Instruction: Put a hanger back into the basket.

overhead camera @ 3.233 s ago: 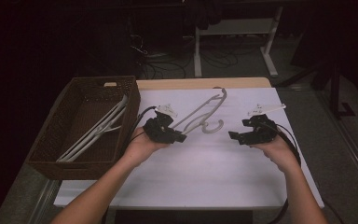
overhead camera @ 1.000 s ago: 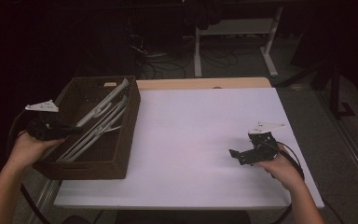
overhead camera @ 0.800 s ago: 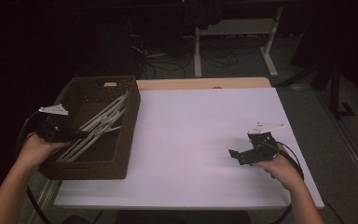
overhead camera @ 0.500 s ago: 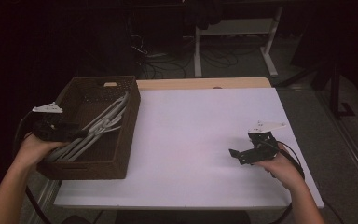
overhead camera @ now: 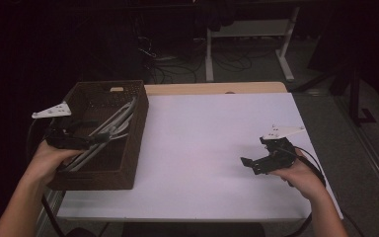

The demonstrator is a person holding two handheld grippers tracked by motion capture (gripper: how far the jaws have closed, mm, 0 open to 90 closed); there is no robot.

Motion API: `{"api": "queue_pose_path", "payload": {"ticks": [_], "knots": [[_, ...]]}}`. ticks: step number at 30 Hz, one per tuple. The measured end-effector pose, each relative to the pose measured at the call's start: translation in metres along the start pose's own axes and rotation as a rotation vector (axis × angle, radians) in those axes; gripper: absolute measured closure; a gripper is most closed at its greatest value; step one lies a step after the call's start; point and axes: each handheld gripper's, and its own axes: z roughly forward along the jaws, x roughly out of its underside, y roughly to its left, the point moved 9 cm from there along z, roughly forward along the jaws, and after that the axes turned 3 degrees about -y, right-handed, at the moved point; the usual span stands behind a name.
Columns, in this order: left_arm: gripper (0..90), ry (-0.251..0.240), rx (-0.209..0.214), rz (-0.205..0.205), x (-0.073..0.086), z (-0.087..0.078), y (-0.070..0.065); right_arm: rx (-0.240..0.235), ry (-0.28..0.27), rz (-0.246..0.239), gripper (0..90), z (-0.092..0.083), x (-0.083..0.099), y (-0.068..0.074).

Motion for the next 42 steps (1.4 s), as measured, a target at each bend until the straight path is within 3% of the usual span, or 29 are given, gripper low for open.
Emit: {"api": "queue_pose_path", "payload": {"ticks": [5, 12, 22, 34, 42], "knots": [[11.4, -0.006, 0.039, 0.015, 0.0, 0.017, -0.02, -0.033, -0.035, 0.017, 0.0, -0.009, -0.011, 0.006], [3.1, 0.007, 0.072, 0.021, 0.004, 0.038, -0.033, -0.044, -0.049, 0.004, 0.0, -0.019, -0.013, 0.009], [0.0, 0.019, 0.09, 0.049, 0.009, 0.048, -0.039, -0.054, -0.05, 0.002, 0.0, -0.022, -0.008, 0.006], [0.0, 0.028, 0.109, 0.048, 0.013, 0.055, -0.042, -0.055, -0.048, 0.002, 0.0, -0.022, -0.006, 0.005], [0.0, 0.019, 0.109, 0.057, 0.014, 0.052, -0.043, -0.055, -0.033, 0.003, 0.0, -0.017, 0.0, 0.005]]}}
